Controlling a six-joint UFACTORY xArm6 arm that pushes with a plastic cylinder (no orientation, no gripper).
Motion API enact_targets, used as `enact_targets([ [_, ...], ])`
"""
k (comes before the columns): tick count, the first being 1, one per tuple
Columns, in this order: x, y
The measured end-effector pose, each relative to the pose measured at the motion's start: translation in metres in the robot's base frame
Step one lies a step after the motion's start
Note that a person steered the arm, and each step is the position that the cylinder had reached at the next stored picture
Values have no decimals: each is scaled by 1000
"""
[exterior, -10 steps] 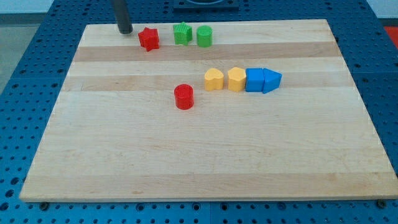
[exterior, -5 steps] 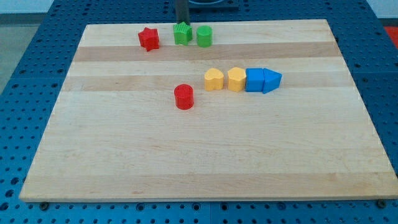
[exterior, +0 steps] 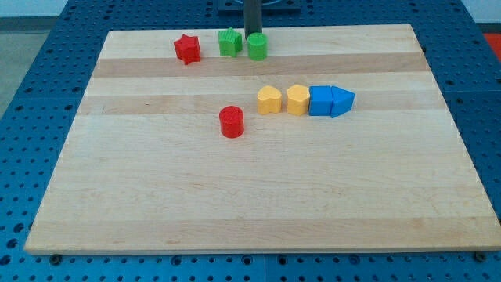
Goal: Put the green star at the right side of the red star
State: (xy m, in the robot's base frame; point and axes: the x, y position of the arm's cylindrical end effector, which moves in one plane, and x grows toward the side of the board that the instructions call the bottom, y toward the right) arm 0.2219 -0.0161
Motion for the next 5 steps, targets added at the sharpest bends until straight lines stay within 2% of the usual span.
enact_targets([
  [3, 3, -42],
  [5, 10, -44],
])
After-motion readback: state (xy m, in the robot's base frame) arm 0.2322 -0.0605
